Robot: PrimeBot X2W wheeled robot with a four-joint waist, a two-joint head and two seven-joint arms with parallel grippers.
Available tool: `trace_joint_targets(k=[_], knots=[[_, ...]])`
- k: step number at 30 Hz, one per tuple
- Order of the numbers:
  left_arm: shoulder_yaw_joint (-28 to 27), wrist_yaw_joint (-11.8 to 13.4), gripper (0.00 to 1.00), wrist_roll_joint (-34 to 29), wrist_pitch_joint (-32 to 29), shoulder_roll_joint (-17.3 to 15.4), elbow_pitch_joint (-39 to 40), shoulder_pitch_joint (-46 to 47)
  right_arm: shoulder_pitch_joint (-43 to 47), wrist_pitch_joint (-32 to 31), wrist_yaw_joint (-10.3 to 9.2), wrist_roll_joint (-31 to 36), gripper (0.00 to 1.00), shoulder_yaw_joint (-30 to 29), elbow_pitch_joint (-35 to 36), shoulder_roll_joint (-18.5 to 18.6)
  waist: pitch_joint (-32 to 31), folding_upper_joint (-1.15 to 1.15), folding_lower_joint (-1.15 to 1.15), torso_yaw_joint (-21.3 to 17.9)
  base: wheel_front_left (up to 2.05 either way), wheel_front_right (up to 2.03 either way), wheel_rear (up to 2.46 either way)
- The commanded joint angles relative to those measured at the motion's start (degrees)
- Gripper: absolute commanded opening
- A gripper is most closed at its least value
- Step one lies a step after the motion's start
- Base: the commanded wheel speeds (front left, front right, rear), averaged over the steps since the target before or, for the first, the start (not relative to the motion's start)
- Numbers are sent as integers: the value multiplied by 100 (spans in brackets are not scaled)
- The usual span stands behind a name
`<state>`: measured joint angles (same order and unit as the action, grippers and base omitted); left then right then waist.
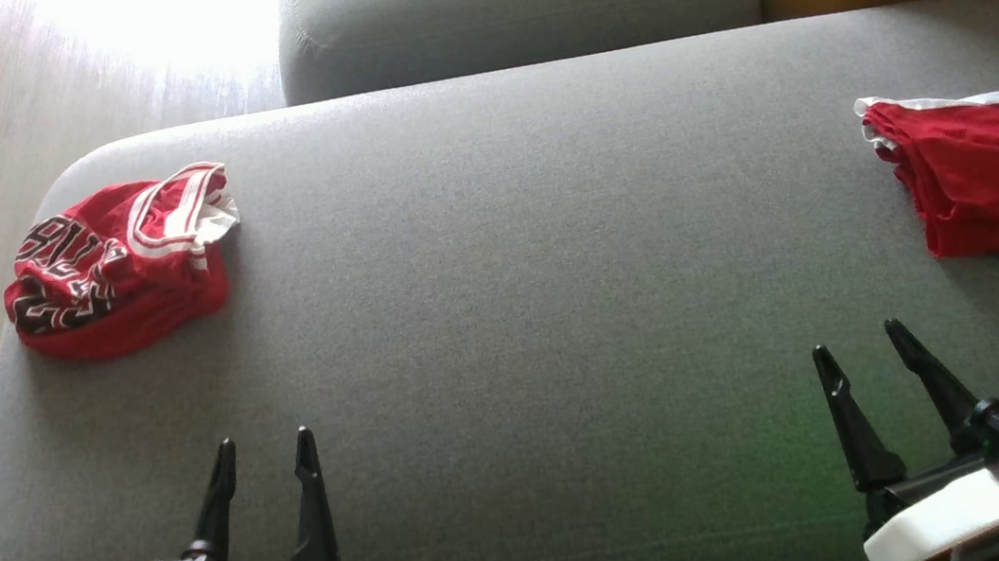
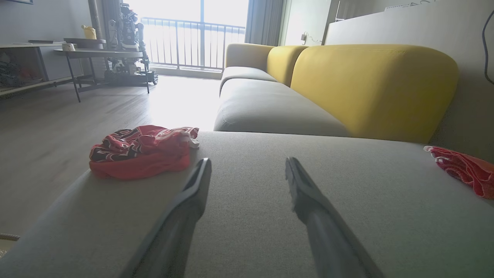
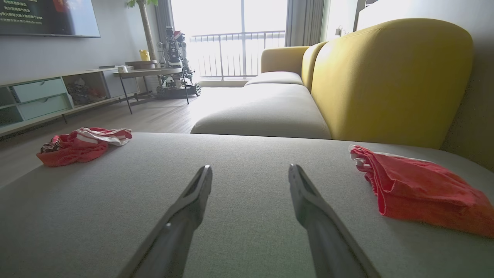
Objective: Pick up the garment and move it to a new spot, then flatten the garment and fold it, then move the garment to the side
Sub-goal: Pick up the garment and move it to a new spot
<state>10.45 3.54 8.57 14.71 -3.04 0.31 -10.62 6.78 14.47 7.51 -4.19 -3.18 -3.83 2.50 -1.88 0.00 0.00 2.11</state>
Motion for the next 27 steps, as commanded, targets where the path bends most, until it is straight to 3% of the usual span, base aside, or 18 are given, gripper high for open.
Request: trace_joint_targets(k=[1,9,27], knots=[[-176,19,100,11,29,16,185,171,-123,52,-2,-36,100,151,185,38,0,0,0,14,0,0,0],[-160,42,100,-14,29,16,156,196,-85,52,-2,-114,100,239,175,38,-42,0,0,244,0,0,0],[-210,130,100,-35,29,16,293,-26,98,52,-2,-234,100,474,195,38,-244,0,0,1968,0,0,0]])
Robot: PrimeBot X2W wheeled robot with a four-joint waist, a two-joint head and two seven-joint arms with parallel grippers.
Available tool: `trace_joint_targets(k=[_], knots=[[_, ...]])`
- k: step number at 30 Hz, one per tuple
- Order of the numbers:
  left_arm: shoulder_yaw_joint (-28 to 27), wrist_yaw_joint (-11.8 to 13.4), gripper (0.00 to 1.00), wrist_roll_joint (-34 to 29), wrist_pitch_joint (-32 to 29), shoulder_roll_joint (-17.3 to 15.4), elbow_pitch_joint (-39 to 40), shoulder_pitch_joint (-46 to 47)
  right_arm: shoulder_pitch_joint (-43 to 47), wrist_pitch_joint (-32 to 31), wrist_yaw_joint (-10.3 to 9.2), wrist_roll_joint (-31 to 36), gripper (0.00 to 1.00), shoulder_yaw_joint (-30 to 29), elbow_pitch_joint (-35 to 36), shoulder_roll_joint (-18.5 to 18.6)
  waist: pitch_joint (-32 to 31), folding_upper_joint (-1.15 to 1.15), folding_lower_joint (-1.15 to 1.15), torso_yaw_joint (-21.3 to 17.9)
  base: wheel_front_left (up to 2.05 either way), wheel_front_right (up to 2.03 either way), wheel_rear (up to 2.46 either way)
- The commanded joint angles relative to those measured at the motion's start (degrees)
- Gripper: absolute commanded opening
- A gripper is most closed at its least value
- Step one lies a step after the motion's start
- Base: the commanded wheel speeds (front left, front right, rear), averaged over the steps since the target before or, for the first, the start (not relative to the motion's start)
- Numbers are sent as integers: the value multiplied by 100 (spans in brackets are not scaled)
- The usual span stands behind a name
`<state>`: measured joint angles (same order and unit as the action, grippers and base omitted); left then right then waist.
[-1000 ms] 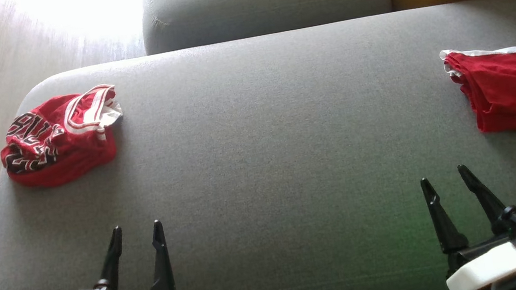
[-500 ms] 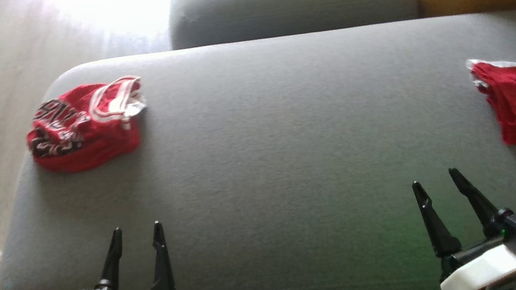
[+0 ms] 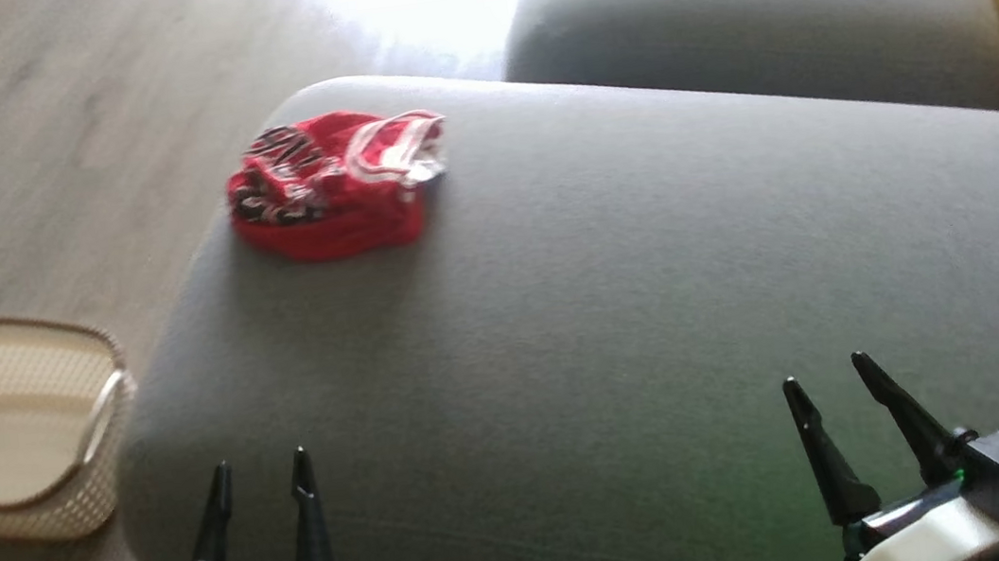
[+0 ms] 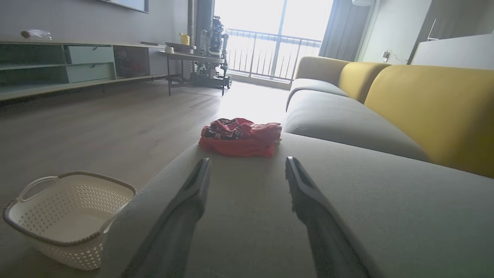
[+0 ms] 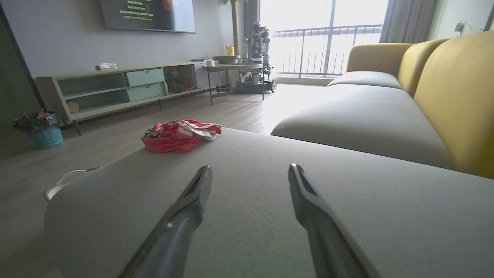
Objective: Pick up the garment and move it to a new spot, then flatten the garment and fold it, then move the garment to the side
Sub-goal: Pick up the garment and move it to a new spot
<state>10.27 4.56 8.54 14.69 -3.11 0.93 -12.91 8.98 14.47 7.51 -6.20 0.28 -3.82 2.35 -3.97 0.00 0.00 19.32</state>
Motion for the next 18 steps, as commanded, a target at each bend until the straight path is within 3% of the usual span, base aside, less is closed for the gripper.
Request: trace_joint_targets(k=[1,10,18], knots=[[-183,40,100,-30,31,24,243,182,-99,52,-2,-35,100,137,189,53,-39,0,0,386,0,0,0],[-214,43,100,-15,31,24,306,128,-88,52,-2,-54,100,145,192,53,25,0,0,666,0,0,0],[-537,-45,100,200,31,24,554,569,-192,52,-2,214,100,146,222,53,501,0,0,530,0,0,0]])
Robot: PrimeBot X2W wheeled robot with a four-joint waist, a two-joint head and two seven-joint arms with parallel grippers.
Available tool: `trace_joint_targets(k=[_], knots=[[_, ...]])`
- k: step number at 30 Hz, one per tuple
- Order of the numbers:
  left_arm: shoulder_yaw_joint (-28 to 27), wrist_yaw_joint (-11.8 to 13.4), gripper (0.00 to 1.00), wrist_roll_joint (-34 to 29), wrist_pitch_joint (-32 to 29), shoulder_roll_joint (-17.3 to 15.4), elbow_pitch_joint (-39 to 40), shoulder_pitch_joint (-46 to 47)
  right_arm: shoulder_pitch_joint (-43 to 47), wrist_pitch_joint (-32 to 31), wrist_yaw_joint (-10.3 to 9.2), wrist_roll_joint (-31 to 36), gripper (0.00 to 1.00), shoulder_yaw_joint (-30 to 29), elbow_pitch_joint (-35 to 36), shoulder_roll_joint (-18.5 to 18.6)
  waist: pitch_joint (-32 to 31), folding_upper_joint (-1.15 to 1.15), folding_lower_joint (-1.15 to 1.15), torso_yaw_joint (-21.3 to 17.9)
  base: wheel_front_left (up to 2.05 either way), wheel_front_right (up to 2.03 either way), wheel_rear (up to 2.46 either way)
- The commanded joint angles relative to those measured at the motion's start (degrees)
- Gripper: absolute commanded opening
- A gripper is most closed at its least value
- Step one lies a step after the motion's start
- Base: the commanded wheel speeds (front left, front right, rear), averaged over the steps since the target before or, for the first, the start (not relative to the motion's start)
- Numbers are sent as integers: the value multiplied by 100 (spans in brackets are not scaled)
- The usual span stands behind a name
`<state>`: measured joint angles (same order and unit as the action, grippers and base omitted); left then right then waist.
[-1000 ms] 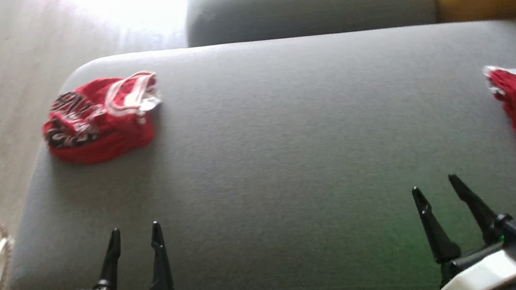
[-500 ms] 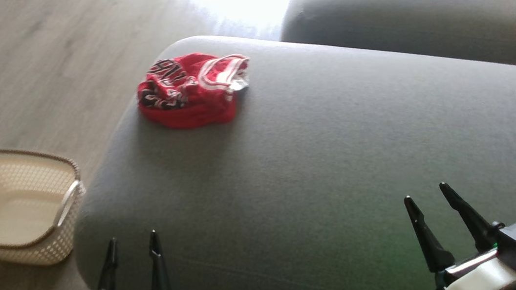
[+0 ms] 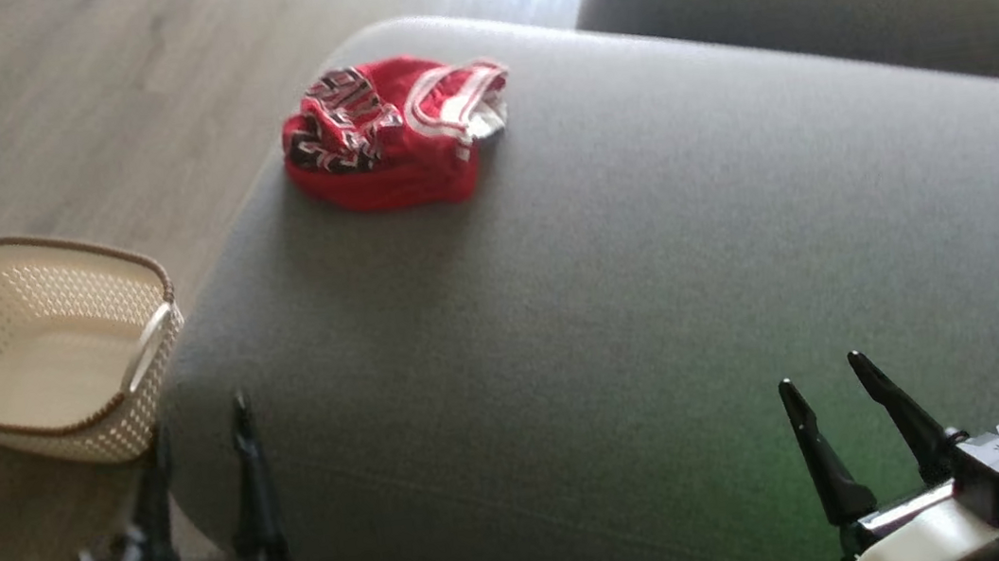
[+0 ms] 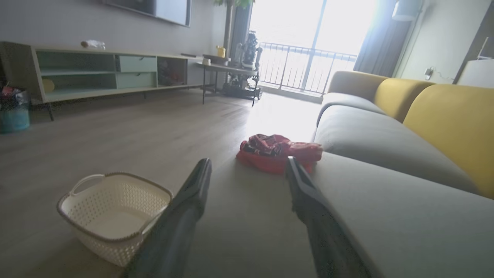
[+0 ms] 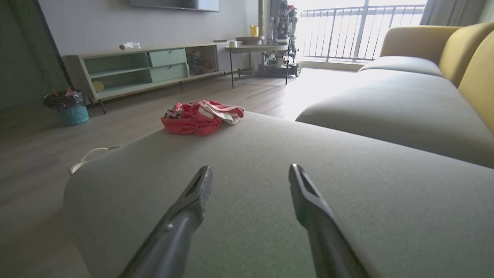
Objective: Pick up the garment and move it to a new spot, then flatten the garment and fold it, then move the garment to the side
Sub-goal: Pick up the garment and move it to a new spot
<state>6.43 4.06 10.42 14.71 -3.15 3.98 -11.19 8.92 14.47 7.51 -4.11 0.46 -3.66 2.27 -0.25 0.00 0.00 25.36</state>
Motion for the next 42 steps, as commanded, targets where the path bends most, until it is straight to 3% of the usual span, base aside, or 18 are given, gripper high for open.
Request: trace_joint_targets(k=[1,9,16,26,33,42], knots=[[-222,-52,100,43,29,27,279,551,-222,52,-2,67,100,123,218,61,239,0,0,-104,0,0,0],[-649,-690,100,-57,29,-64,-117,2407,-570,52,-2,433,100,135,270,61,1012,0,0,-411,0,0,0],[-861,-1051,100,458,-133,-450,-2264,4617,-1072,52,-2,708,100,129,332,61,1767,0,0,-937,0,0,0],[-333,-1152,100,1511,-1313,-962,-4537,6611,-1457,52,-2,883,100,17,455,61,2564,0,0,-1499,0,0,0],[155,-1153,100,2221,-2161,-1101,-5175,7166,-1596,52,-2,897,100,-9,566,61,2917,0,0,-1685,0,0,0],[573,-1154,100,2355,-2312,-1319,-6006,7589,-1894,52,-2,885,100,-2,685,61,3354,0,0,-1973,0,0,0]])
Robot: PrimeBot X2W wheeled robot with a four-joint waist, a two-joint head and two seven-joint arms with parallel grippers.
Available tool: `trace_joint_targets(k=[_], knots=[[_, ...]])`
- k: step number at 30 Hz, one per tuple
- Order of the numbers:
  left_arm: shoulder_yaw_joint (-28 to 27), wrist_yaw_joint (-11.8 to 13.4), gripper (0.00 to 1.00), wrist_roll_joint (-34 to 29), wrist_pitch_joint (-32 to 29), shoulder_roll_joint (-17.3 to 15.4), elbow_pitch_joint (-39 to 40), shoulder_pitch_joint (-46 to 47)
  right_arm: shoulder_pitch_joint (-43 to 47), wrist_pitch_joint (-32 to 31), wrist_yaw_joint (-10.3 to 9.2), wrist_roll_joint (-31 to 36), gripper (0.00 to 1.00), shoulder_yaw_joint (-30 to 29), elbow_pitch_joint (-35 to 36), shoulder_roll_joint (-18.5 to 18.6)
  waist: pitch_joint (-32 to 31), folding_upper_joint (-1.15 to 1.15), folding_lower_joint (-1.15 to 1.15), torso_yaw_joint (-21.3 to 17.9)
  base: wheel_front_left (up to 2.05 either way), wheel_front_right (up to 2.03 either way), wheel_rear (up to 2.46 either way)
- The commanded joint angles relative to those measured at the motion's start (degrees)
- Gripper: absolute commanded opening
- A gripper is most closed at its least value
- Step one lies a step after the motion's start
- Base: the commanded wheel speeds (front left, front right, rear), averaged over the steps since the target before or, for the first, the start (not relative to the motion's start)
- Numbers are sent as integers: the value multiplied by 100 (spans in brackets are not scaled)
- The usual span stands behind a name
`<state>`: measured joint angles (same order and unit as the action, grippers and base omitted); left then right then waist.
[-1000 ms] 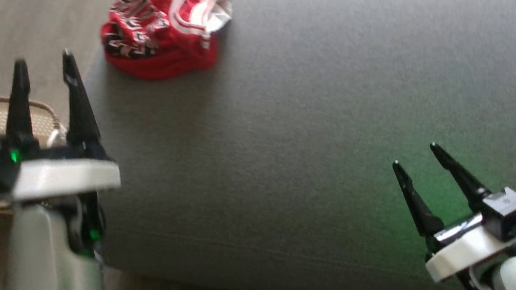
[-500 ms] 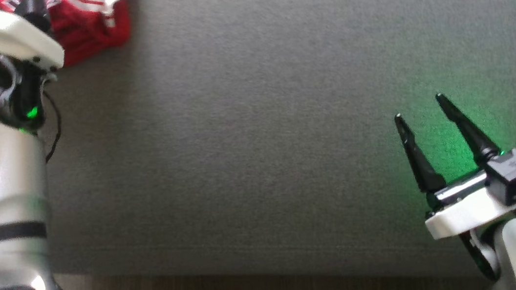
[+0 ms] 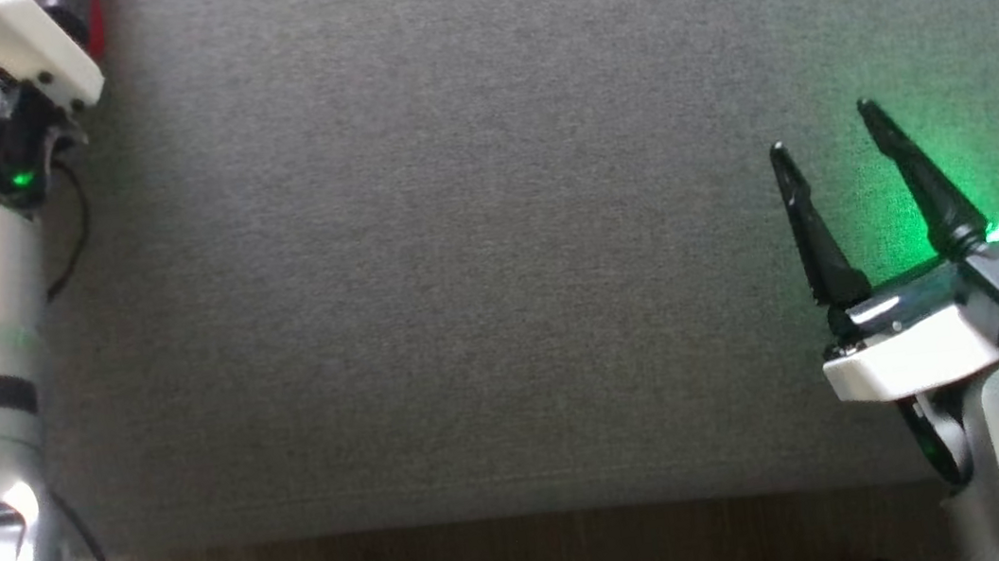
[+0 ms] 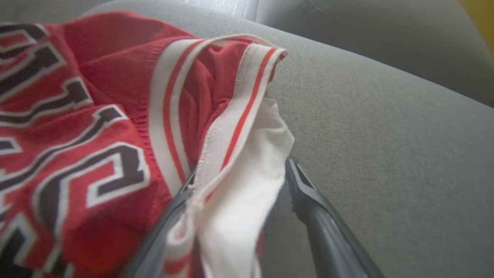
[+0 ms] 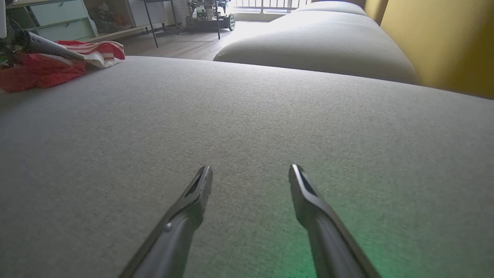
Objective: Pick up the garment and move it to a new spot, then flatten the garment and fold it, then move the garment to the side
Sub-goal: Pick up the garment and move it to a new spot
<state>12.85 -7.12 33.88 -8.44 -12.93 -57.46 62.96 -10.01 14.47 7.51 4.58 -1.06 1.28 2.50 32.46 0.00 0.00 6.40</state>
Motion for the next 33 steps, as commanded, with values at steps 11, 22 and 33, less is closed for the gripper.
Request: trace_joint_targets(k=[11,22,33], knots=[[395,-36,0,281,282,-435,-96,297,-119,52,-2,-66,100,73,250,38,333,0,0,-162,0,0,0],[808,-36,0,287,2027,-789,448,227,-35,52,-2,-243,100,235,31,38,-442,0,0,-133,0,0,0],[1212,-36,0,301,2290,-937,1804,-155,285,52,-2,-544,100,379,-107,38,-1505,0,0,-312,0,0,0]])
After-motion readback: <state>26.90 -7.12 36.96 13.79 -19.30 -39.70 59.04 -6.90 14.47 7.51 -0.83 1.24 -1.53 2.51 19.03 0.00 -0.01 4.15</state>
